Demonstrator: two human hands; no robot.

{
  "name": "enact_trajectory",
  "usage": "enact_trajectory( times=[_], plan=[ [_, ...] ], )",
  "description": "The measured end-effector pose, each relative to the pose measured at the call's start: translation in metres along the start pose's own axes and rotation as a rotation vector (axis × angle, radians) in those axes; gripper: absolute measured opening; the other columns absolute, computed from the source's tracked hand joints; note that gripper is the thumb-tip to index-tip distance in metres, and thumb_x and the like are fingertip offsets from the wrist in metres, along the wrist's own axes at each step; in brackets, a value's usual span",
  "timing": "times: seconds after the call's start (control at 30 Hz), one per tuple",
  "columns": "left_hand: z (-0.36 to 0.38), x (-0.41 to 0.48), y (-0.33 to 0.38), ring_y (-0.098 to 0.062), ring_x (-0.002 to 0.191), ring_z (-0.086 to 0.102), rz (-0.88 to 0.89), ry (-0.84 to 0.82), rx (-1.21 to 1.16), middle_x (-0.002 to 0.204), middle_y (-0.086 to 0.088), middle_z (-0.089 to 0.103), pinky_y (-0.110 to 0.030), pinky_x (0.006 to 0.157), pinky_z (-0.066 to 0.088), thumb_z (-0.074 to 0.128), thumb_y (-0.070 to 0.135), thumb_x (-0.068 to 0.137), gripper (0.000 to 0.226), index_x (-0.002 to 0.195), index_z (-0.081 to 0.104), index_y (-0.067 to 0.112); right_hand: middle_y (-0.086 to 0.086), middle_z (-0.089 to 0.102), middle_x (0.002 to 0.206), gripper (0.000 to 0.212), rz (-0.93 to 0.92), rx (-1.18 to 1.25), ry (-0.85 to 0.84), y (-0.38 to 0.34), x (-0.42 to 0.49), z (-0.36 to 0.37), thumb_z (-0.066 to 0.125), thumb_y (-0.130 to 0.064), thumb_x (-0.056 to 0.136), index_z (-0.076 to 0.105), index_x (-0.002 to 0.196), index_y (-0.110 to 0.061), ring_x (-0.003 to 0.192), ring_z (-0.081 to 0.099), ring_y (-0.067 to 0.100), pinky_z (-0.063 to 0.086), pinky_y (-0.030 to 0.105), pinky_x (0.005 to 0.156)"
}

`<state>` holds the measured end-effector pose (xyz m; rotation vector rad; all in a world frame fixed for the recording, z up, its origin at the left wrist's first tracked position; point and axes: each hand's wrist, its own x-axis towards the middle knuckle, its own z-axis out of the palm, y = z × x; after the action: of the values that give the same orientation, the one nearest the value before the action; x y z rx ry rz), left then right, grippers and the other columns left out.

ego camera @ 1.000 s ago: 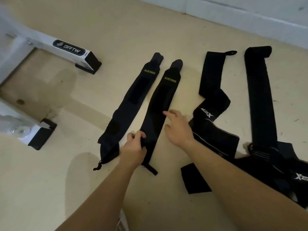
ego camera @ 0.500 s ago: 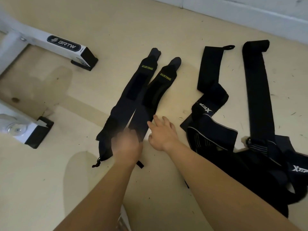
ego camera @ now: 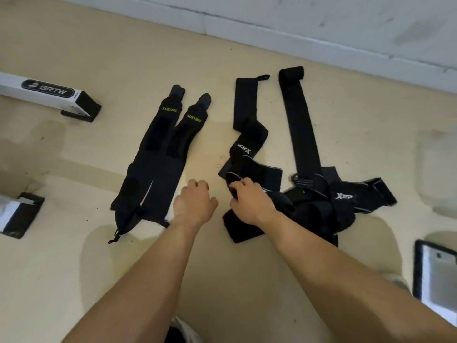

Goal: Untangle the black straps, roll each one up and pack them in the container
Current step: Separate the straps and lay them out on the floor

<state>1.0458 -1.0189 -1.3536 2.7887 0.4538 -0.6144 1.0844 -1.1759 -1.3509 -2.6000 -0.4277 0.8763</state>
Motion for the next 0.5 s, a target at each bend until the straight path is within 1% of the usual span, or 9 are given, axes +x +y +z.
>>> enact_trajectory(
  times=[0.1,0.23,0.37,0.5],
  plan=[
    [-0.008,-0.022,0.039,-0.028,0.116,0.056,0.095,-0.088,-0.067,0.135,-0.006,0.049,-0.043,0.092,0.051,0.059,0.038,0.098,0.041,0.134,0.054,0.018,0.011,0.044,0.141,0.05,0.091,0.043,0.024,0.037,-0.039,-0.018,0.049,-0.026,0.099,0.045,0.149,-0.018,0.127,0.047,0.037,0.047,0.049,0.103],
    [-0.015,-0.039,0.086,-0.026,0.109,0.06,0.165,-0.131,-0.137,0.13,-0.005,0.053,-0.043,0.094,0.053,0.065,0.035,0.094,0.035,0.125,0.061,0.019,0.01,0.045,0.142,0.046,0.16,0.107,0.092,0.076,-0.081,-0.037,0.048,-0.024,0.098,0.051,0.143,-0.017,0.128,0.049,0.035,0.048,0.047,0.102],
    [-0.015,-0.039,0.119,-0.024,0.113,0.061,0.196,-0.123,-0.23,0.133,-0.004,0.055,-0.041,0.1,0.051,0.066,0.033,0.095,0.038,0.13,0.062,0.017,0.009,0.05,0.137,0.042,0.212,0.155,0.173,0.102,-0.099,-0.051,0.05,-0.026,0.095,0.059,0.135,-0.021,0.126,0.052,0.034,0.048,0.046,0.102],
    [-0.008,-0.019,0.139,-0.023,0.116,0.059,0.209,-0.105,-0.264,0.136,-0.004,0.053,-0.037,0.102,0.048,0.065,0.028,0.097,0.037,0.132,0.061,0.017,0.009,0.052,0.136,0.043,0.252,0.173,0.197,0.13,-0.092,-0.058,0.05,-0.027,0.095,0.058,0.137,-0.021,0.125,0.052,0.033,0.048,0.047,0.104]
  ],
)
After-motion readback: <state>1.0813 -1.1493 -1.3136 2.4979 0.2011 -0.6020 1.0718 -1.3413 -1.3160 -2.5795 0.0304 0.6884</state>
